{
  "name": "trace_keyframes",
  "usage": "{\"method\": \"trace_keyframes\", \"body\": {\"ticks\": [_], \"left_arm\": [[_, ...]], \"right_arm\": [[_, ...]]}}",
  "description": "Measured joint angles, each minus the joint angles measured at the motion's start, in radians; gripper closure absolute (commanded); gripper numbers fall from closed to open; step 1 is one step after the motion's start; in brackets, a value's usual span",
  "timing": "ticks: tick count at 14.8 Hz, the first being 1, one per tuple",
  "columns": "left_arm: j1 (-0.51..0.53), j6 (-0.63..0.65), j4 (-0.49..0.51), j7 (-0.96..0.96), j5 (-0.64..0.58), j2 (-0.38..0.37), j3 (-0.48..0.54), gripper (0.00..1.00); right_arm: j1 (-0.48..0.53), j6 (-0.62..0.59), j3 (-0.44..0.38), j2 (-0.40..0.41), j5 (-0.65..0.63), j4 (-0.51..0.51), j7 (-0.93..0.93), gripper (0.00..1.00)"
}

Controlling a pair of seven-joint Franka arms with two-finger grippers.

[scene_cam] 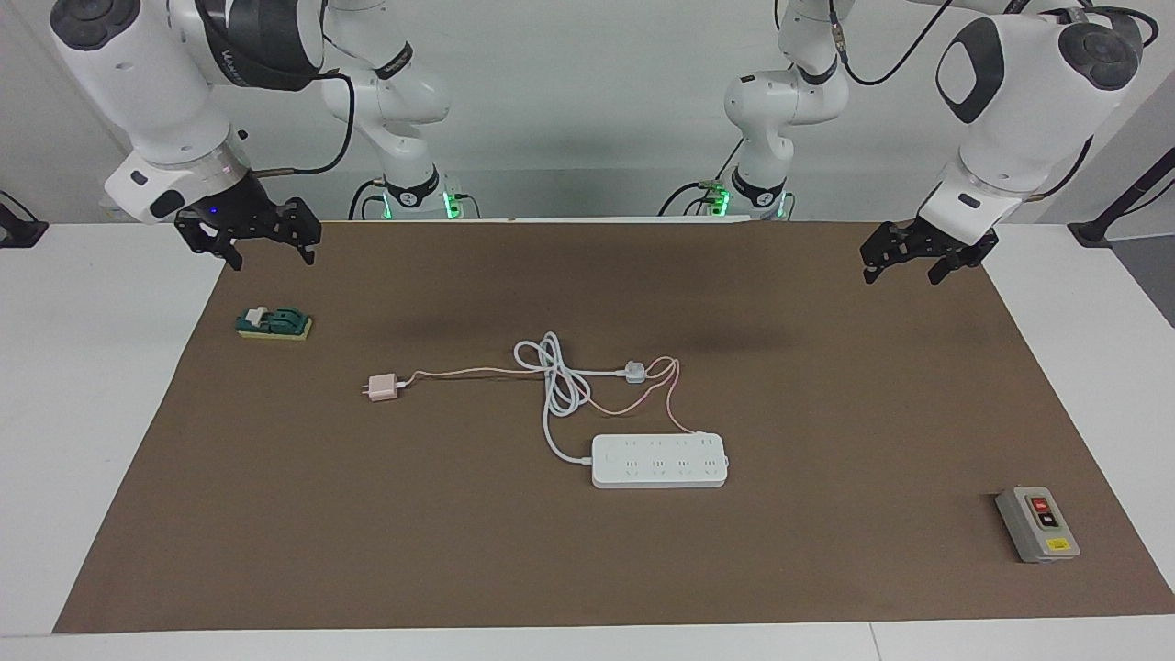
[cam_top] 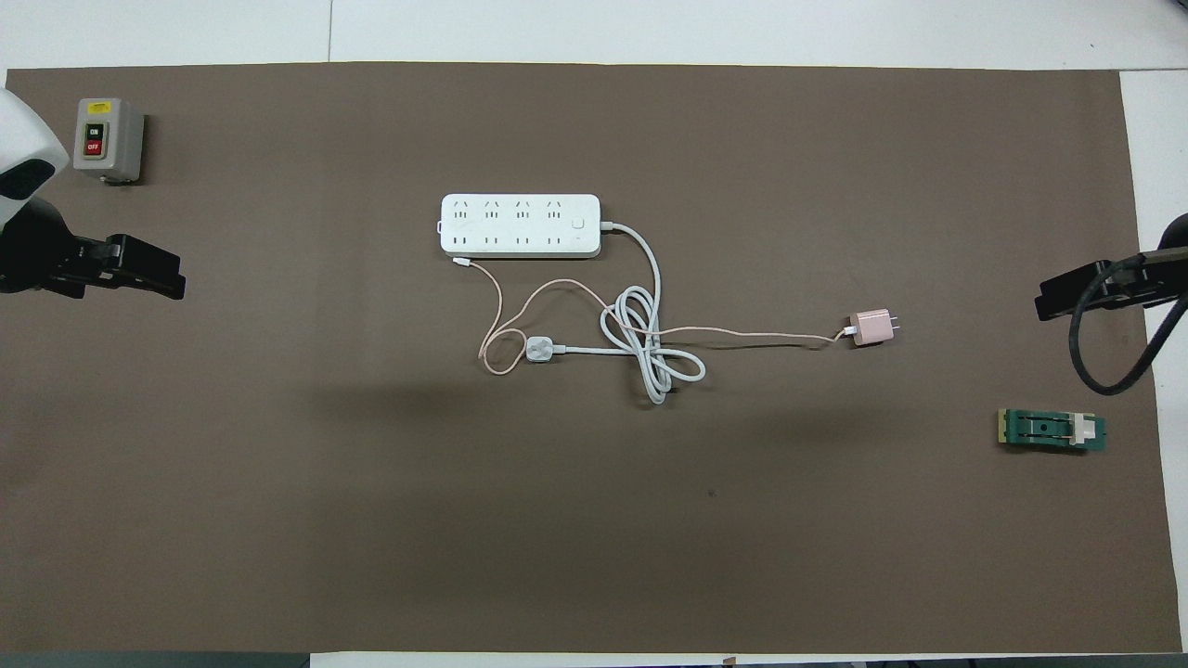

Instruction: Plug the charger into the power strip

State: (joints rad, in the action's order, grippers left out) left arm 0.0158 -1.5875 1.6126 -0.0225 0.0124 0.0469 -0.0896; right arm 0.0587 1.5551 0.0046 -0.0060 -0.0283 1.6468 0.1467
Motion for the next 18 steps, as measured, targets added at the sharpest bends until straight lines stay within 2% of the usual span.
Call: {"method": "trace_keyframes", "body": {"ticks": [12,18], "left_arm": [[0.0,0.0,0.0,0.0,0.0,0.0,0.0,0.0],[0.0,0.0,0.0,0.0,0.0,0.0,0.0,0.0]], "right_arm": [[0.0,0.0,-0.001,0.0,0.0,-0.001,-0.003,0.0],[0.0,0.022,0.0,0.015,0.01,0.007,-0.171,0.0]]}}
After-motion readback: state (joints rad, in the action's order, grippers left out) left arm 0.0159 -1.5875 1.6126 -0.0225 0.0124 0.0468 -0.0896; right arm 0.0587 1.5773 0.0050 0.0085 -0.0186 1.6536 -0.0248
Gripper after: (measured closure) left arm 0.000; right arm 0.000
